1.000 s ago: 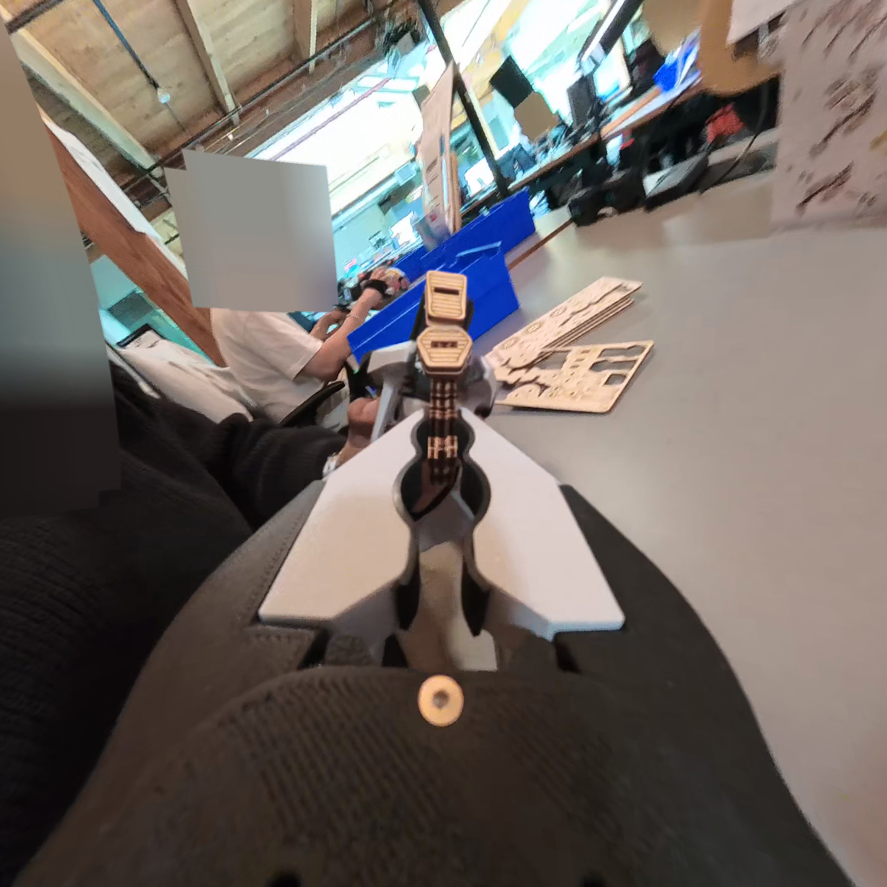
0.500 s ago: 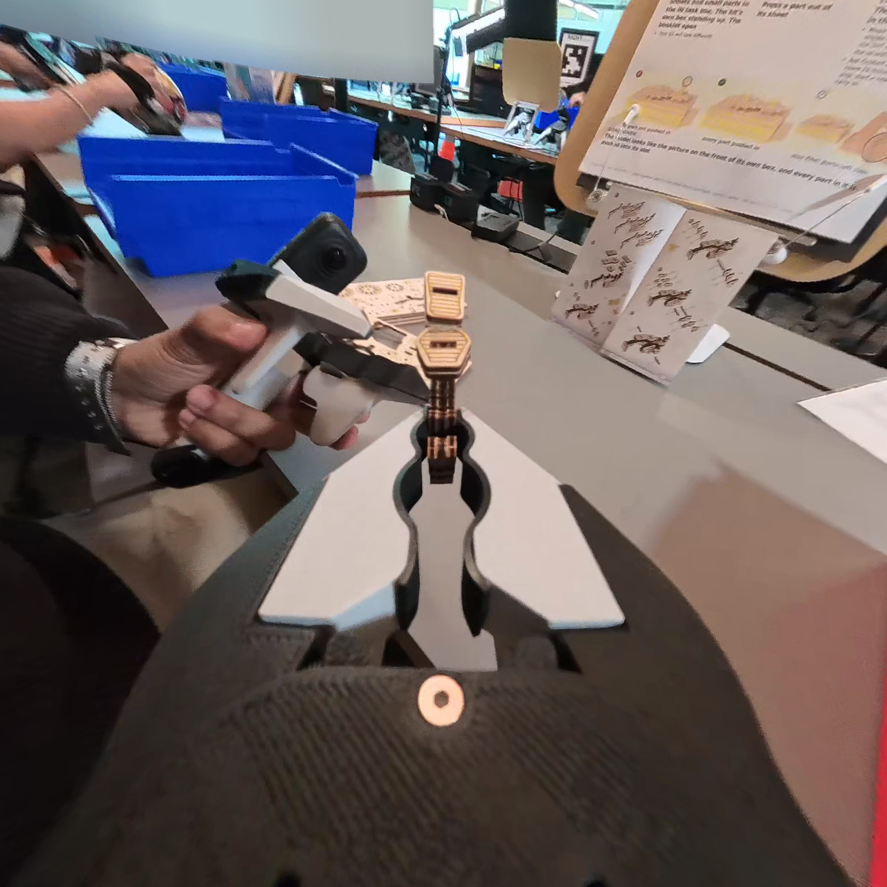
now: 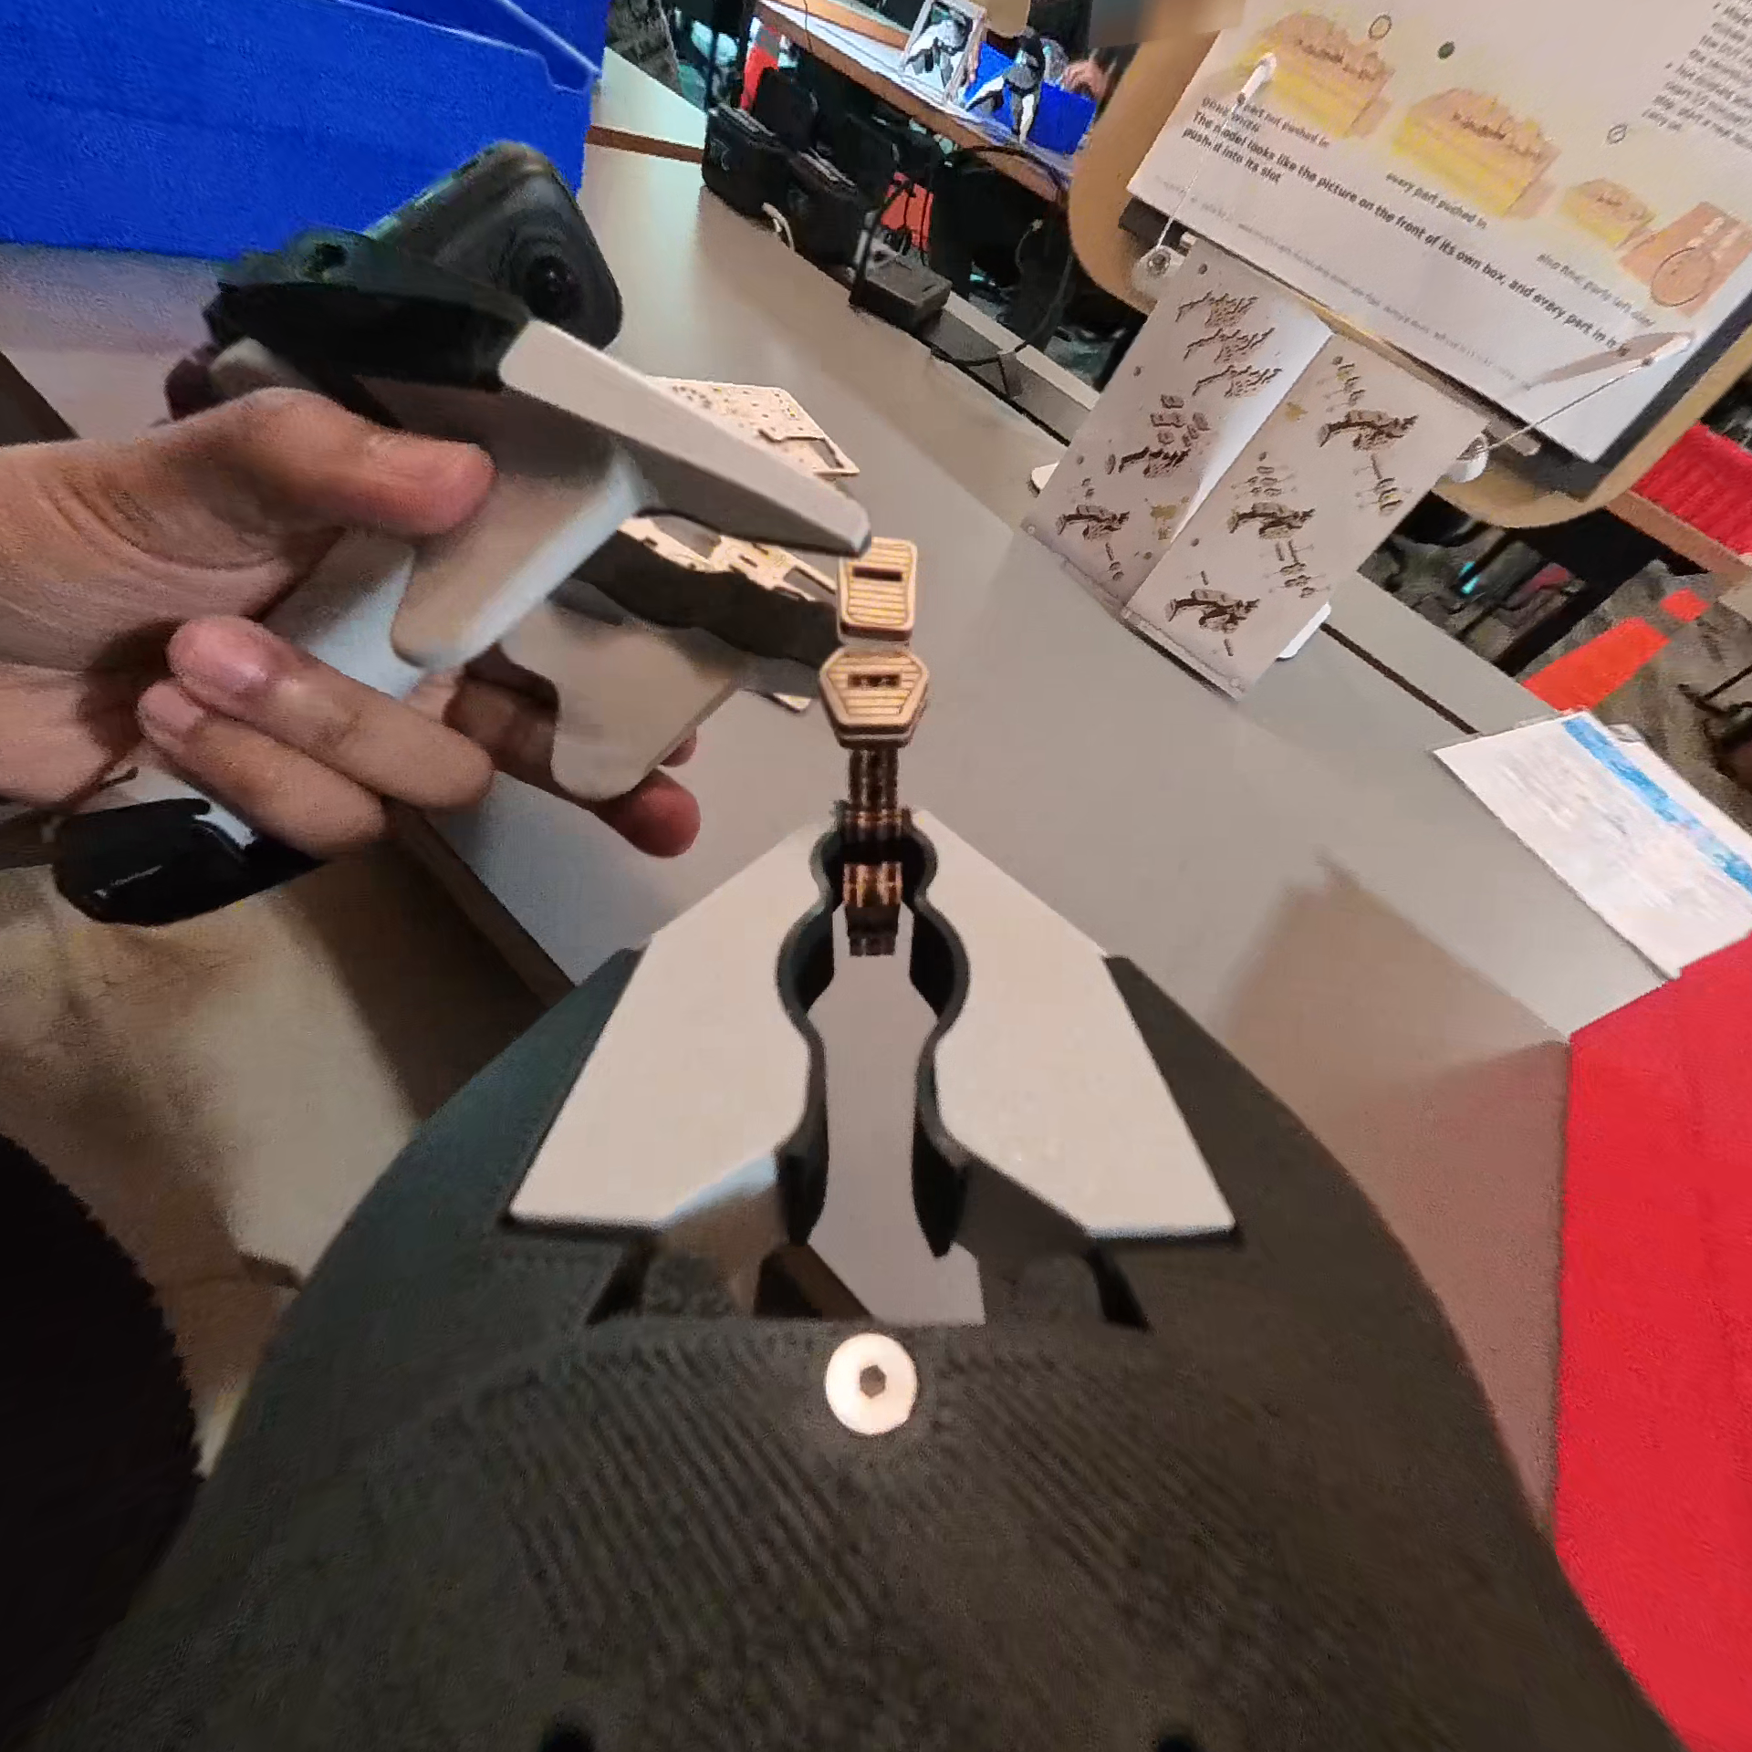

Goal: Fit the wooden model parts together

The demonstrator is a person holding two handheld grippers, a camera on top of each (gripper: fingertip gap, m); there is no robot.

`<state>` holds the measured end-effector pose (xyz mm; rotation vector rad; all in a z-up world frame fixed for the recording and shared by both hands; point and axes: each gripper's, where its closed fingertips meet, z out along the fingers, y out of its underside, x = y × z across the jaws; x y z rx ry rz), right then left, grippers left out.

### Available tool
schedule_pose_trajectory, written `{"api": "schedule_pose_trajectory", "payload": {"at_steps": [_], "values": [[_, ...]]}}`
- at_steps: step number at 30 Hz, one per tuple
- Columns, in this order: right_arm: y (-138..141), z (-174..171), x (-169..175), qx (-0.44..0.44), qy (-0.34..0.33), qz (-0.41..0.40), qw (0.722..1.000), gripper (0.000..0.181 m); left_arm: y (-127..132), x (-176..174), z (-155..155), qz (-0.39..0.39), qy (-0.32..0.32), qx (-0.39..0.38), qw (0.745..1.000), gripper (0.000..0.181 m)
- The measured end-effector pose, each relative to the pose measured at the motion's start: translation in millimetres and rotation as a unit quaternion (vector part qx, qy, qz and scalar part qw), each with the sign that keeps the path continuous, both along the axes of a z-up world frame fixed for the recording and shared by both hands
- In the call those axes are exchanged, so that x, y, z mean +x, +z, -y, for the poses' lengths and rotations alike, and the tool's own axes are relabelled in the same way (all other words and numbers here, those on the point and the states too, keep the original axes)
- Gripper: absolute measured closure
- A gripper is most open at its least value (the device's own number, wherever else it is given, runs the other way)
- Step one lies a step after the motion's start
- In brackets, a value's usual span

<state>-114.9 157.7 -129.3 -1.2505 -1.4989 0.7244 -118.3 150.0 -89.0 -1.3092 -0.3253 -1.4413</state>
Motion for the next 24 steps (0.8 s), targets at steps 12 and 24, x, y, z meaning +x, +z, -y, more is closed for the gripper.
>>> {"api": "schedule_pose_trajectory", "payload": {"at_steps": [12, 24], "values": [[1, 4, -1, -0.044, 0.008, -0.013, 0.999, 0.173, -1, -2, -1, -0.024, 0.001, -0.001, 1.0, 0.165], [6, 14, 0, -0.049, 0.05, -0.027, 0.997, 0.153, 5, -4, 4, -0.024, -0.003, 0.024, 0.999, 0.166]]}}
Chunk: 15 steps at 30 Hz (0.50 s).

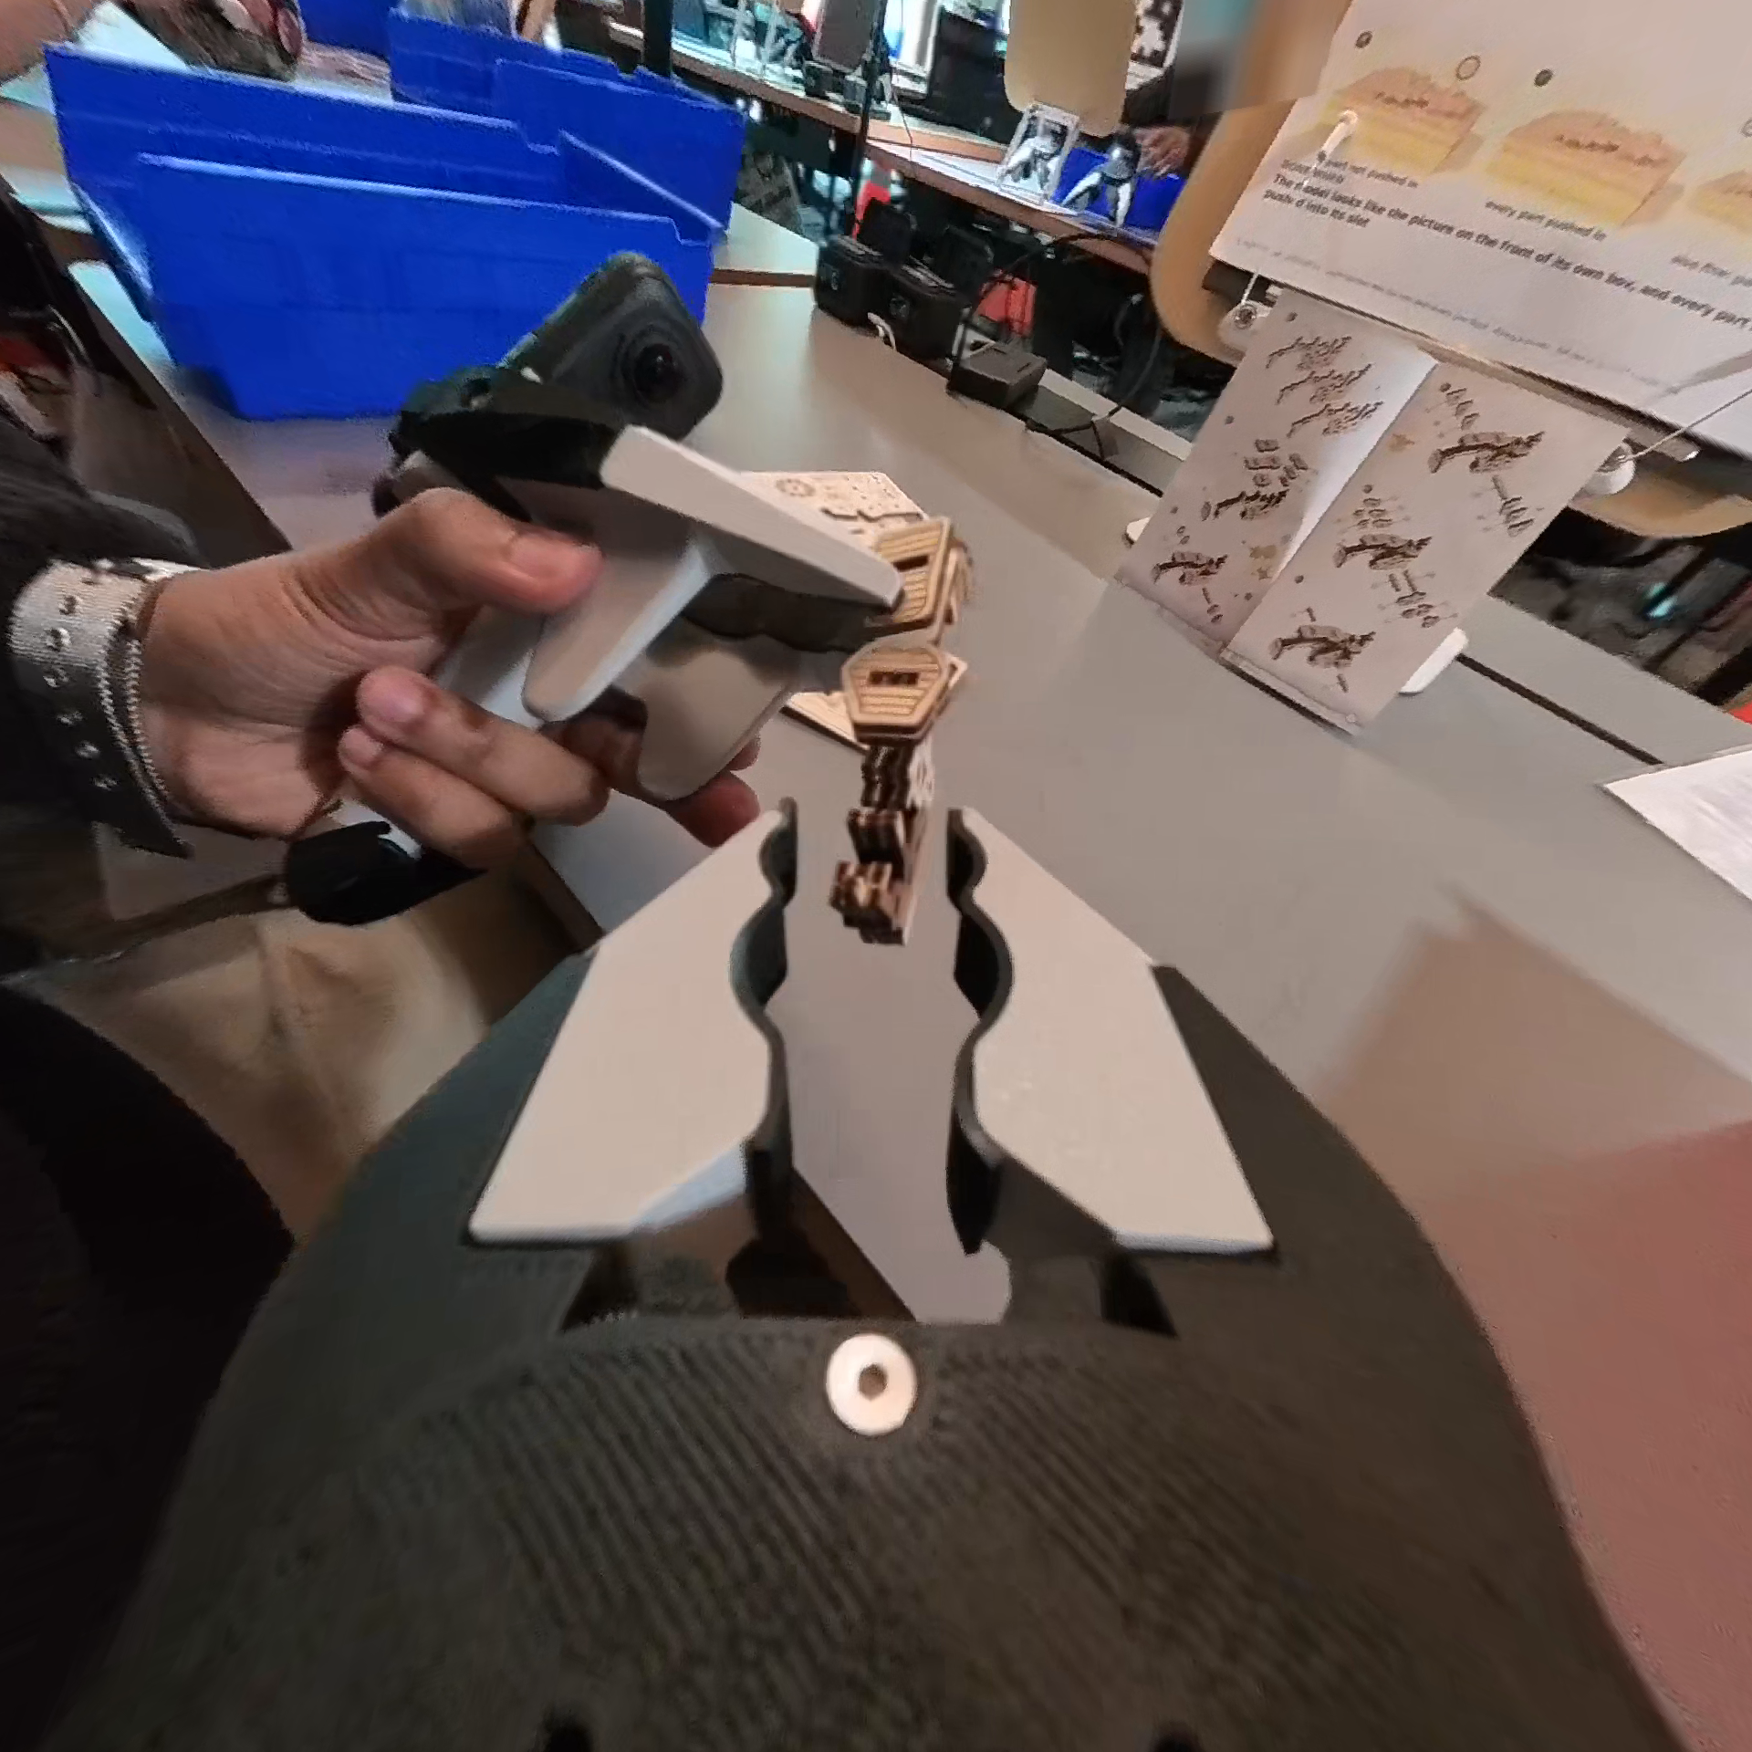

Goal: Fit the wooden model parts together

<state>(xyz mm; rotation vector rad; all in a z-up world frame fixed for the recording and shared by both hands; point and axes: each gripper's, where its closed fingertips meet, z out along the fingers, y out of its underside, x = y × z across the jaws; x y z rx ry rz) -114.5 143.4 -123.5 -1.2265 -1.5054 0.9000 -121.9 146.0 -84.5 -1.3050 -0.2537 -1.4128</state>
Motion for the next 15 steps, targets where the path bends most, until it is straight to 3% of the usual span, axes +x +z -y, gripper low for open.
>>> {"api": "schedule_pose_trajectory", "payload": {"at_steps": [3, 5, 7, 10, 12, 15], "values": [[12, 0, 6, -0.102, 0.039, -0.023, 0.994, 0.134, 0, -1, 0, -0.01, 0.002, 0.003, 1.0, 0.166], [27, -7, 12, -0.196, 0.066, -0.053, 0.977, 0.133, -1, 0, 0, -0.016, -0.008, 0.007, 1.0, 0.166], [41, -11, 18, -0.3, 0.107, -0.08, 0.945, 0.135, 0, 6, 3, -0.029, -0.04, 0.015, 0.999, 0.166], [47, -8, 23, -0.445, 0.174, -0.077, 0.875, 0.13, 2, 17, 8, -0.072, -0.069, 0.035, 0.994, 0.166], [46, -1, 23, -0.487, 0.2, -0.066, 0.848, 0.137, 1, 27, 12, -0.109, -0.081, 0.047, 0.99, 0.166], [47, 11, 25, -0.466, 0.22, -0.056, 0.855, 0.153, -2, 37, 14, -0.159, -0.084, 0.057, 0.982, 0.166]]}}
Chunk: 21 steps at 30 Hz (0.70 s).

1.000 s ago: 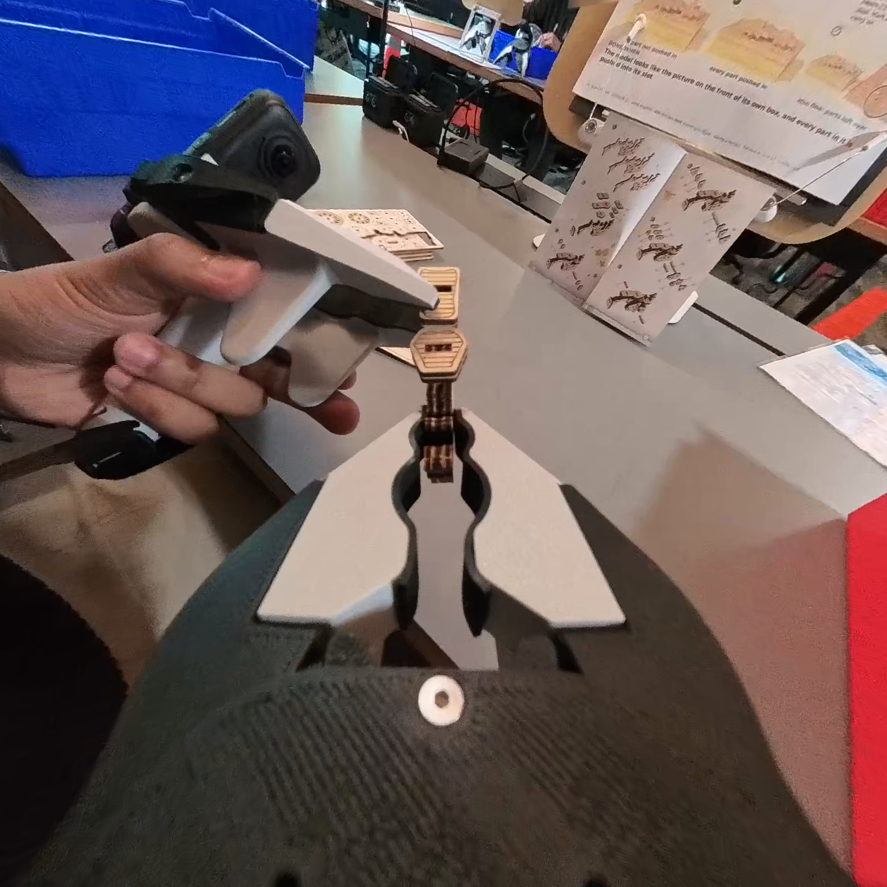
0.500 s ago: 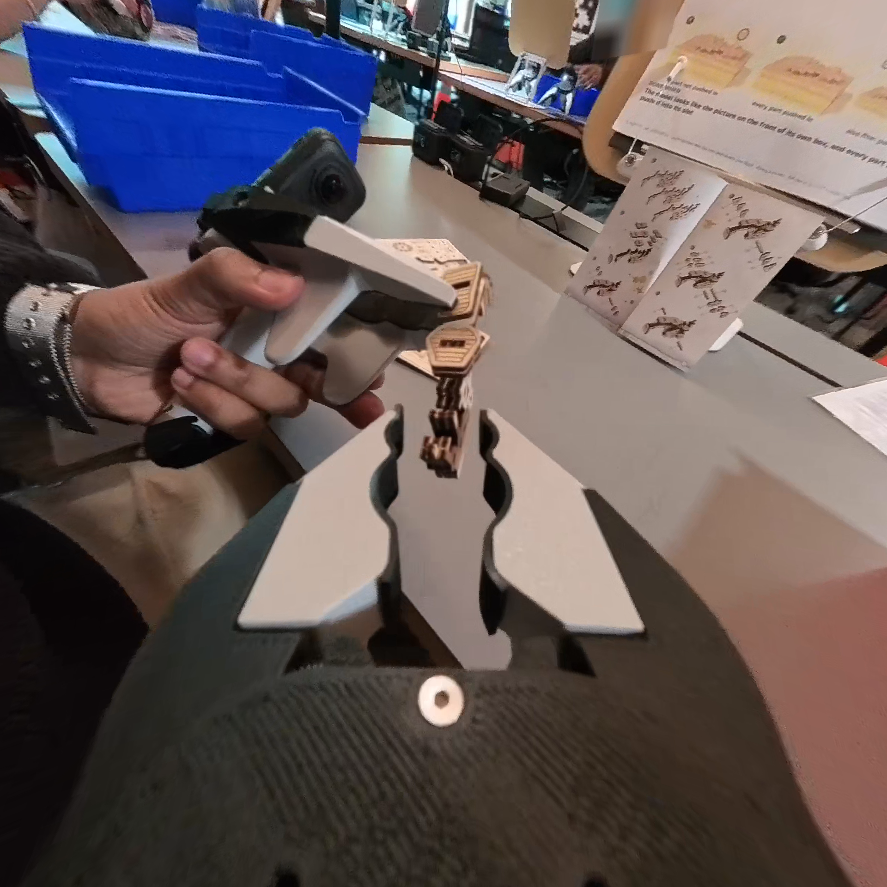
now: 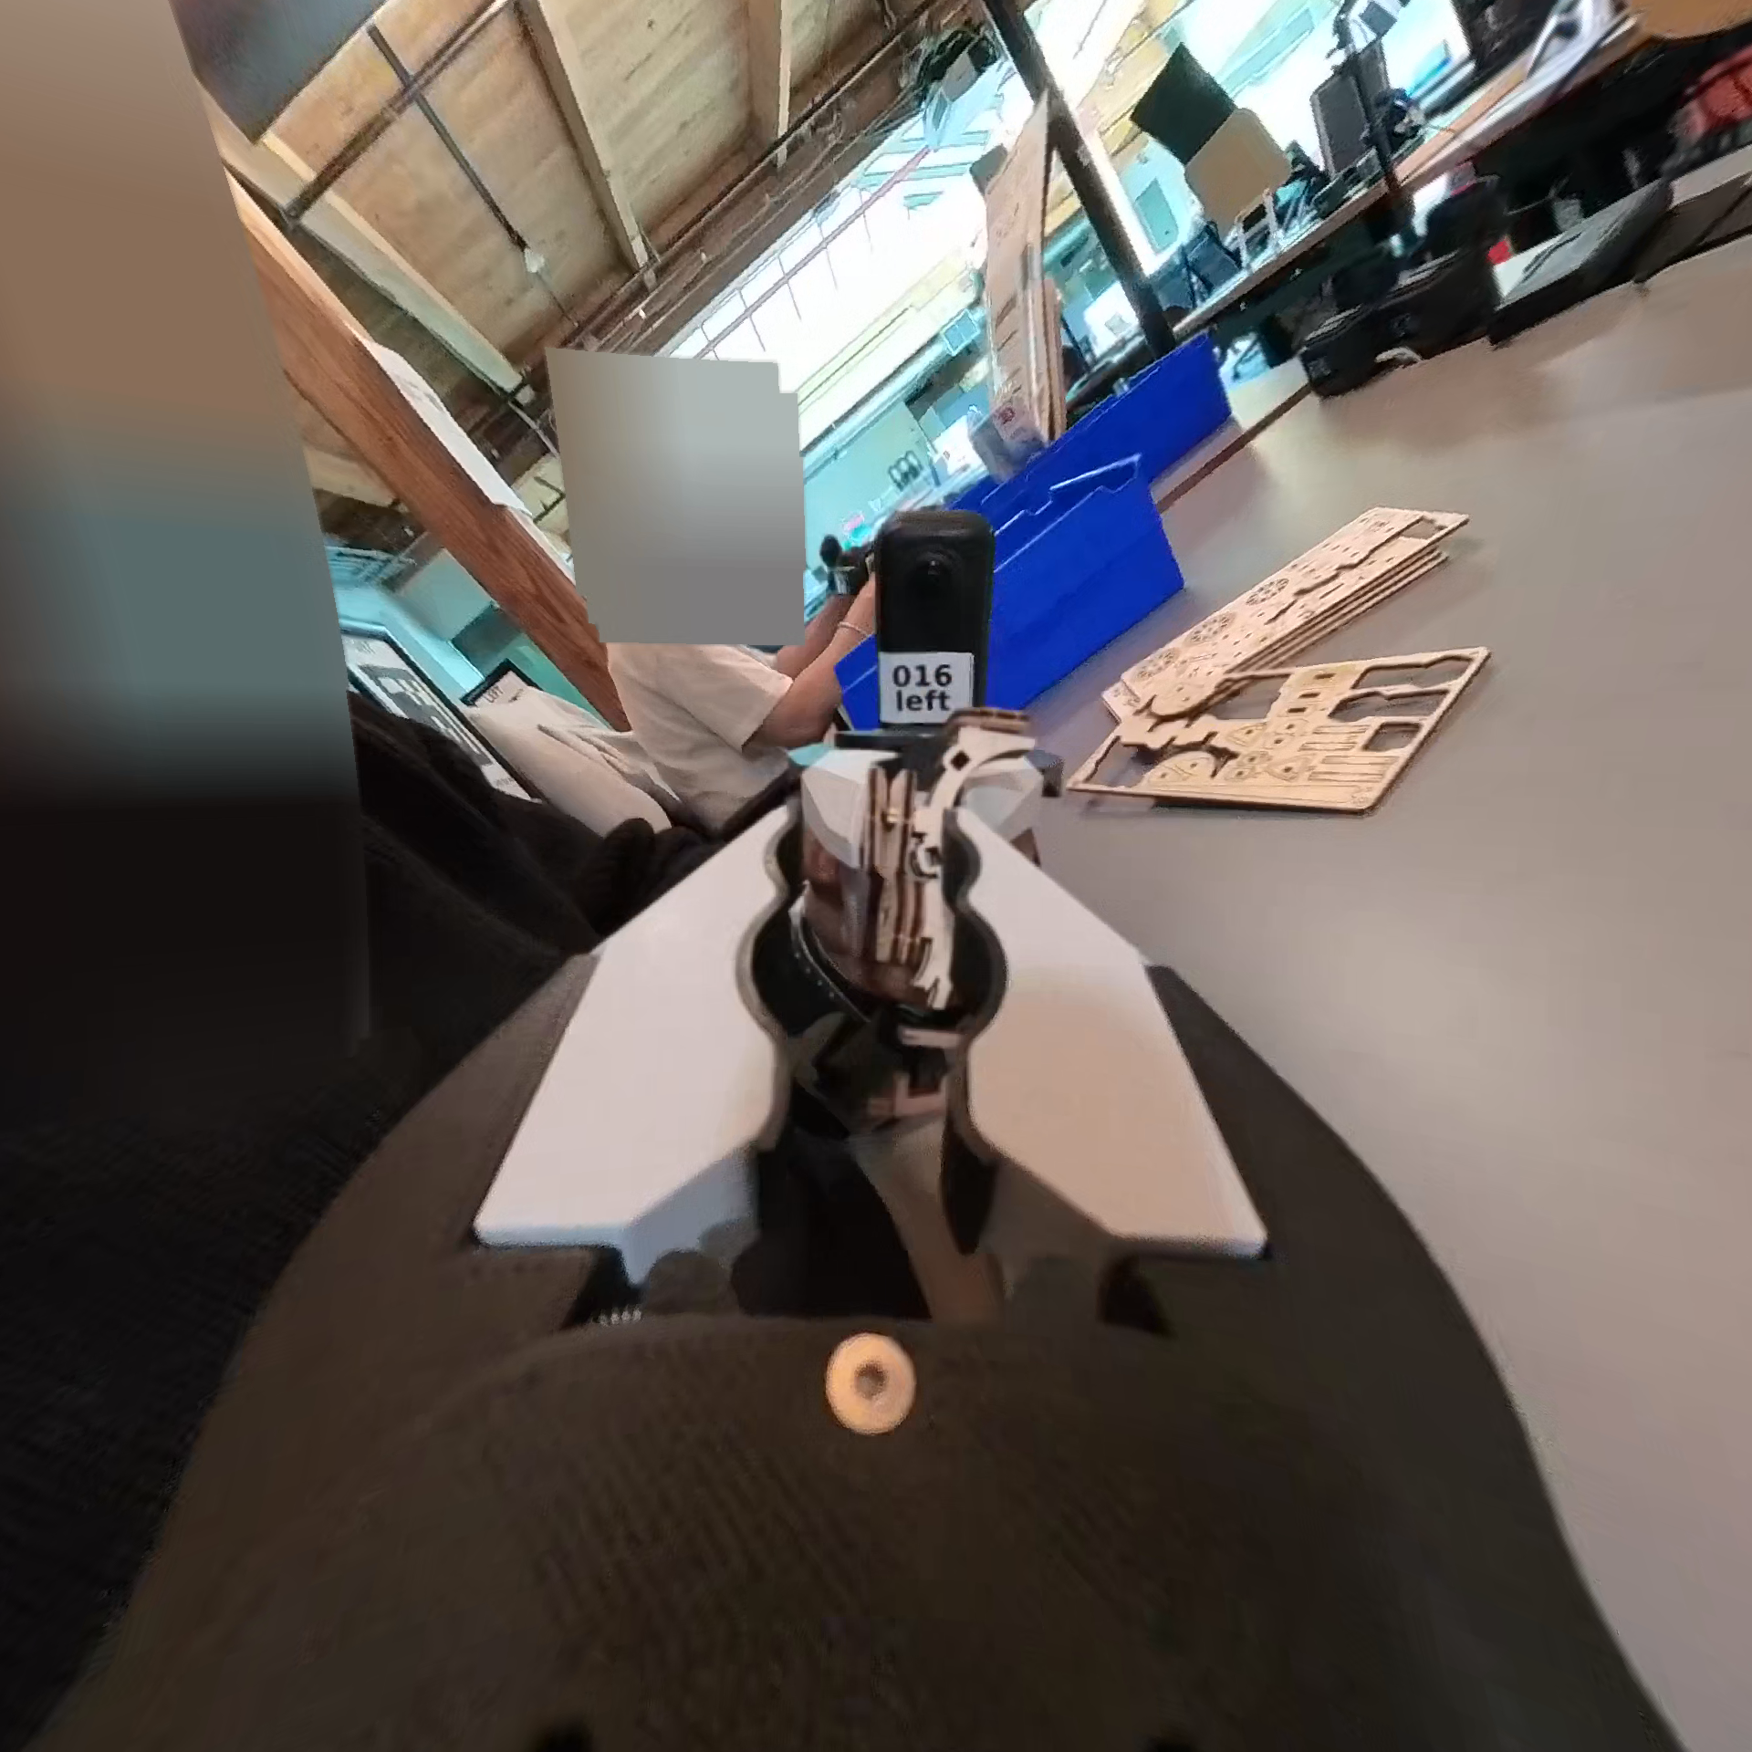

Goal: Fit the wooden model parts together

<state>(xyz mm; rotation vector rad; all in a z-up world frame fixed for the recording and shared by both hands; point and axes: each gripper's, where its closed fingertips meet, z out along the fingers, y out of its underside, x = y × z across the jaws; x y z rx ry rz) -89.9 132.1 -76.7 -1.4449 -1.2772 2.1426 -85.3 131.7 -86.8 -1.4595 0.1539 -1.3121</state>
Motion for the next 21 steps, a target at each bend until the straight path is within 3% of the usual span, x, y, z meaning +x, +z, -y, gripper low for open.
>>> {"api": "schedule_pose_trajectory", "payload": {"at_steps": [5, 21], "values": [[-1.4, 4.6, 1.6, 0.034, 0.002, 0.006, 0.999, 0.173, -0.3, 5.7, 2.8, -0.027, -0.007, 0.015, 0.999, 0.166], [-0.7, 6.3, 2.4, 0.005, 0.023, 0.004, 1.0, 0.176, 1.8, 7.4, 6.3, -0.037, -0.011, 0.025, 0.999, 0.166]]}}
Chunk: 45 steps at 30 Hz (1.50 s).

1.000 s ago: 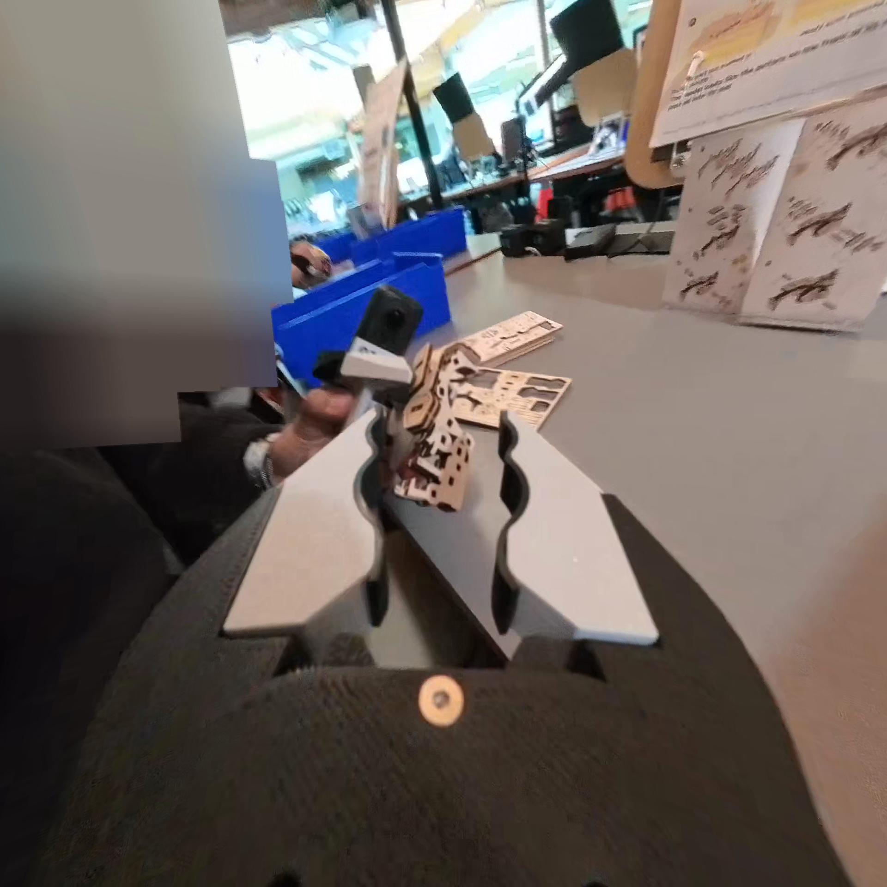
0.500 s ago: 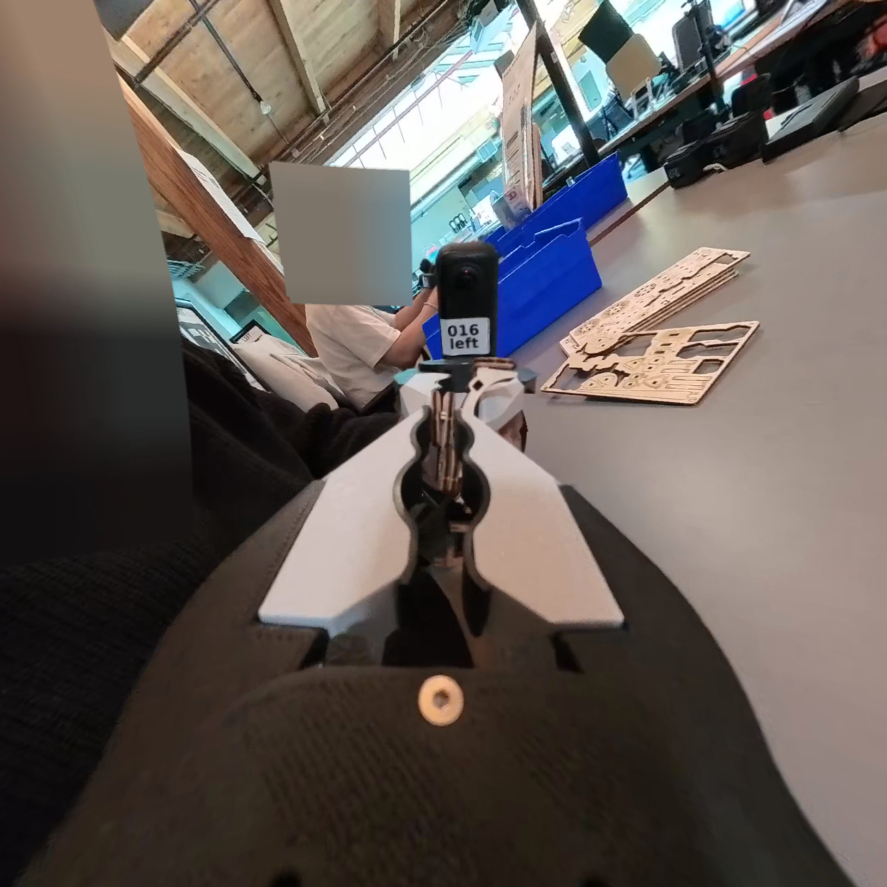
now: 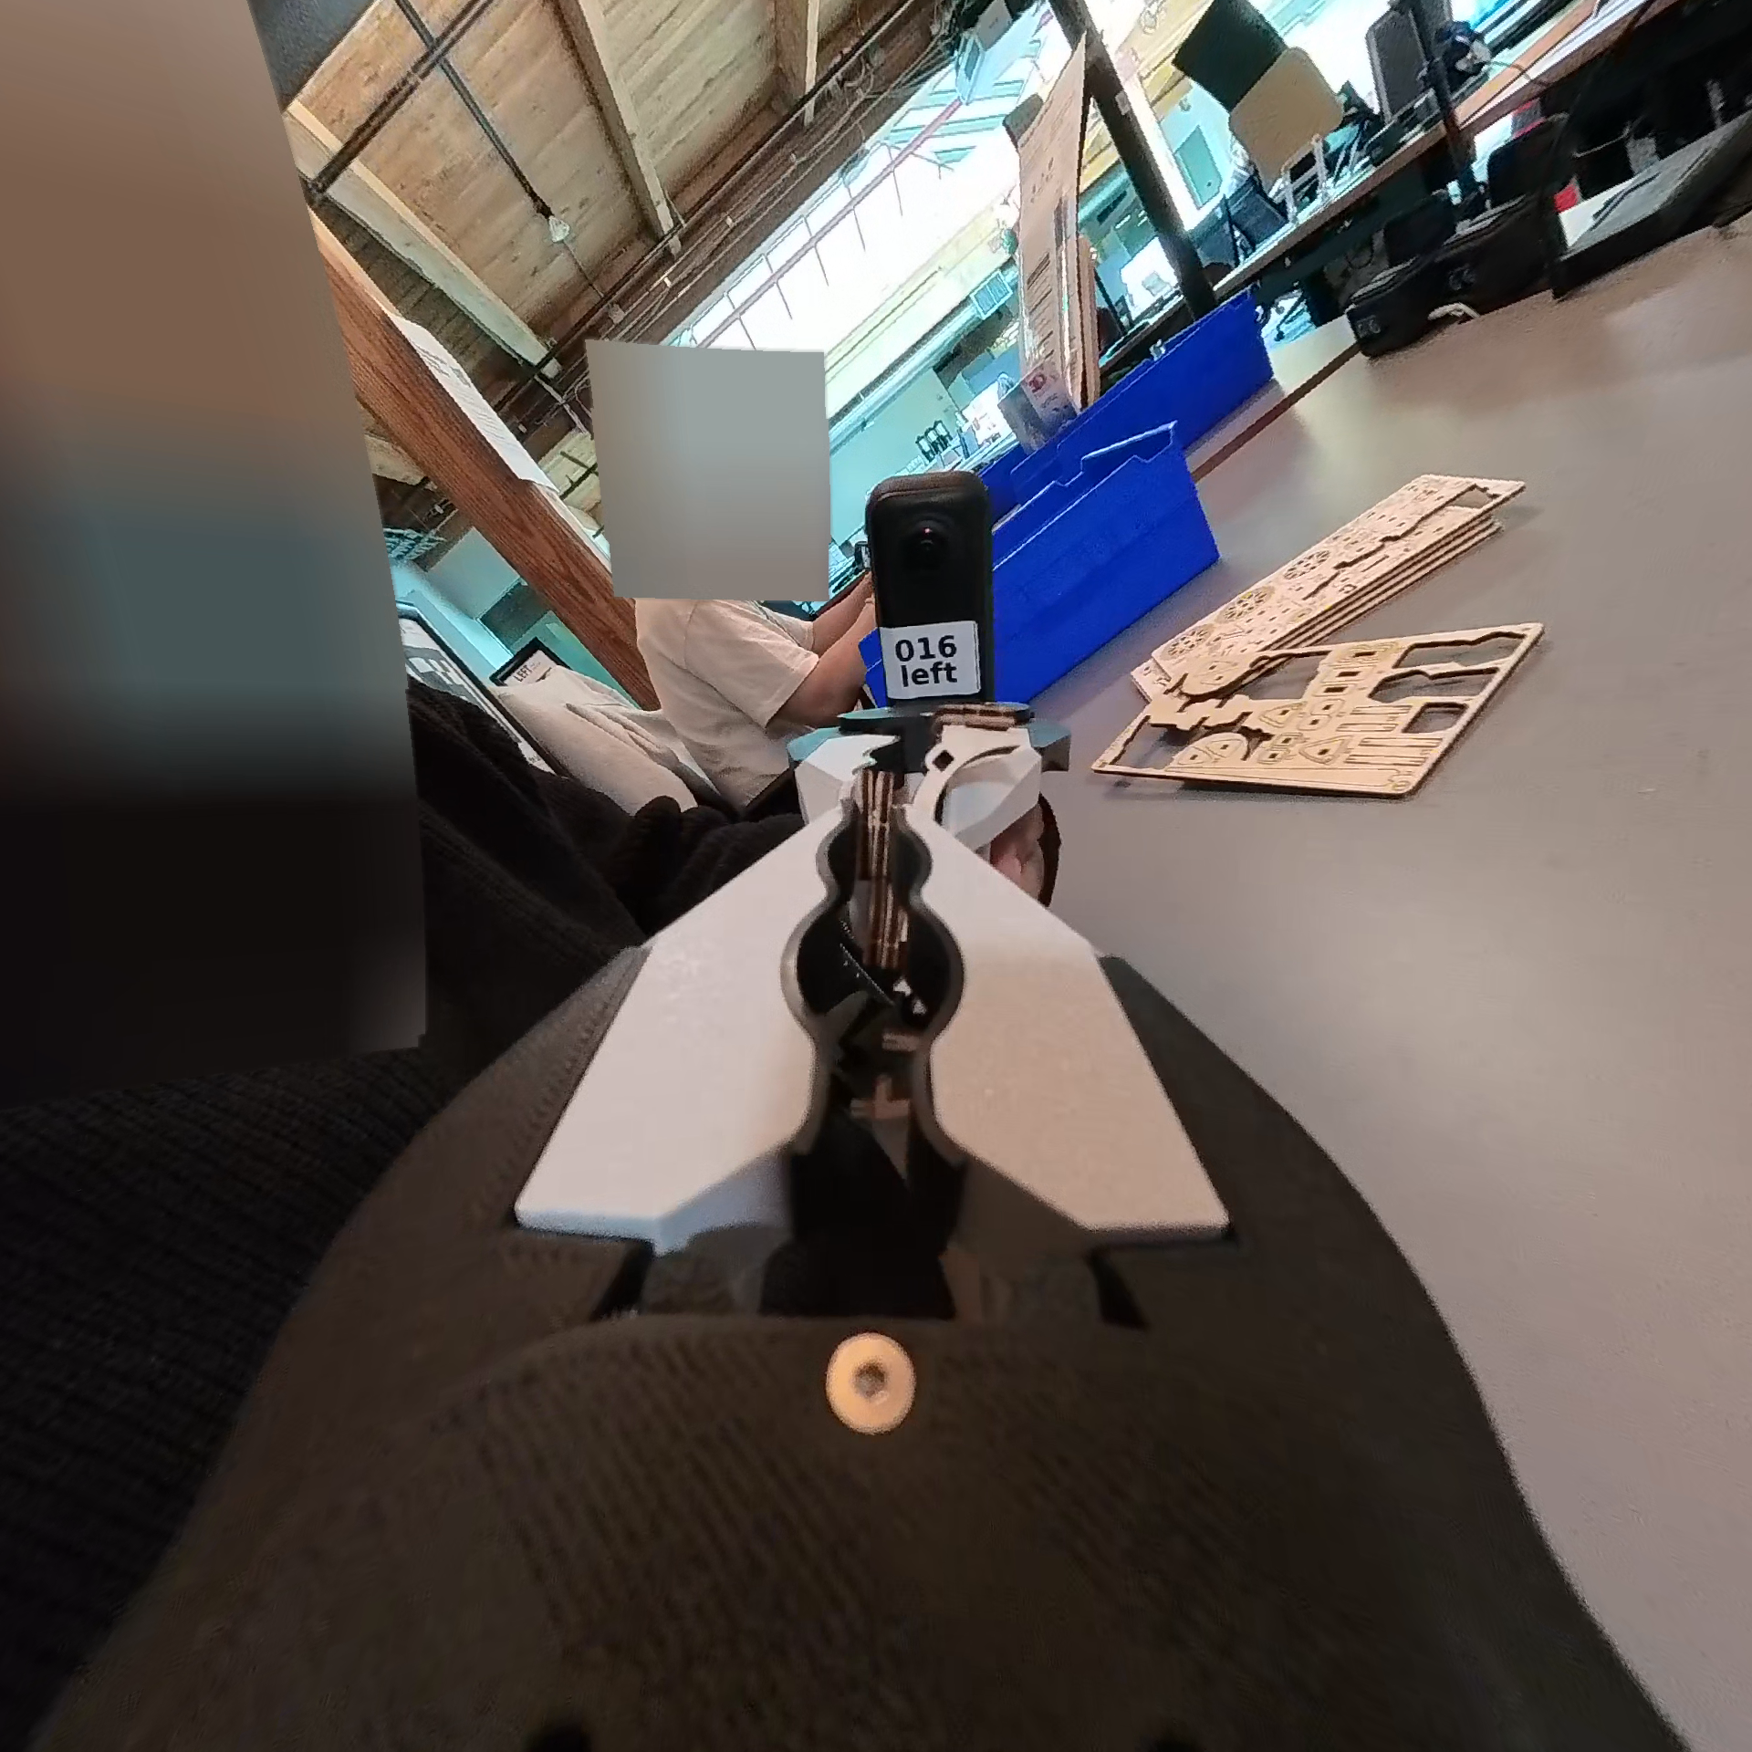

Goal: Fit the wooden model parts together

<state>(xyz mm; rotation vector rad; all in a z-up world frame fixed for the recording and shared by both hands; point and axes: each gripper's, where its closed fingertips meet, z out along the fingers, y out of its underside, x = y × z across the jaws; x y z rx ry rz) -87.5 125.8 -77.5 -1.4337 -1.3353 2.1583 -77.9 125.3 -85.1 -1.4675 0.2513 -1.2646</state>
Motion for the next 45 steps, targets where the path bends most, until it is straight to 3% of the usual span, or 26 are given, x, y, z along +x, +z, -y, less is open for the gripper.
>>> {"api": "schedule_pose_trajectory", "payload": {"at_steps": [9, 12, 15, 20, 29, 45], "values": [[5, 4, 1, 0.055, -0.015, -0.02, 0.998, 0.175, 4, 1, 4, -0.013, 0.003, 0.029, 0.999, 0.166], [4, 4, 1, 0.061, -0.017, -0.018, 0.998, 0.15, 8, 4, 9, -0.015, -0.011, 0.045, 0.999, 0.166], [4, 8, 4, 0.043, 0.01, -0.012, 0.999, 0.143, 5, 9, 13, -0.036, -0.021, 0.051, 0.998, 0.166], [-5, 21, 10, 0.052, 0.063, 0.005, 0.997, 0.153, 5, 17, 23, -0.042, -0.065, 0.056, 0.995, 0.166], [-7, 25, 16, 0.048, 0.088, 0.008, 0.995, 0.154, 4, 21, 27, -0.03, -0.1, 0.044, 0.994, 0.166], [-14, 21, 16, 0.033, 0.096, 0.028, 0.994, 0.158, -4, 19, 22, -0.047, -0.089, 0.032, 0.994, 0.166]]}}
